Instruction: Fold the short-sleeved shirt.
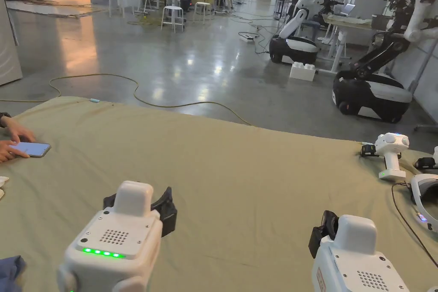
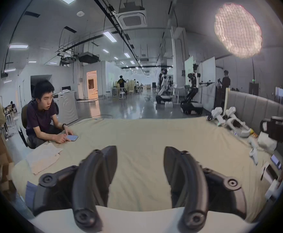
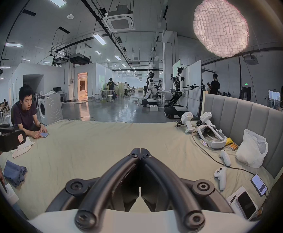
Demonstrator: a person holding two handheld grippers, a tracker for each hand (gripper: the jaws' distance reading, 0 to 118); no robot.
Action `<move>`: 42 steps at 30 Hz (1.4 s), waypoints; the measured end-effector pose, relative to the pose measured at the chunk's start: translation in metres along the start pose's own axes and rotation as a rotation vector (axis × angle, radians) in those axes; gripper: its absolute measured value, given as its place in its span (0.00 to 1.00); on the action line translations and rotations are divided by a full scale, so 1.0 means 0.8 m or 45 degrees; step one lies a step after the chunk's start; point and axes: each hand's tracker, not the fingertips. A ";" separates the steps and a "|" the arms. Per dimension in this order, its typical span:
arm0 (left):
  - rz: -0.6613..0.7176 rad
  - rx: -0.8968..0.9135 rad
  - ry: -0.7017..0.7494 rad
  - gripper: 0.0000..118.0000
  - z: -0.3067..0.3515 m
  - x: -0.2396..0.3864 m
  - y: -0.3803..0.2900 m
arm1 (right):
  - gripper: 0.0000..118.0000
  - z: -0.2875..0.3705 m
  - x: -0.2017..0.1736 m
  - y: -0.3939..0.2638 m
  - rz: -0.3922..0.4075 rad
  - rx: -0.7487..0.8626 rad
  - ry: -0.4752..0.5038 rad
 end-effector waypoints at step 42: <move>0.073 -0.018 -0.066 0.05 0.004 0.031 0.003 | 0.00 0.008 -0.005 -0.003 0.042 0.029 0.018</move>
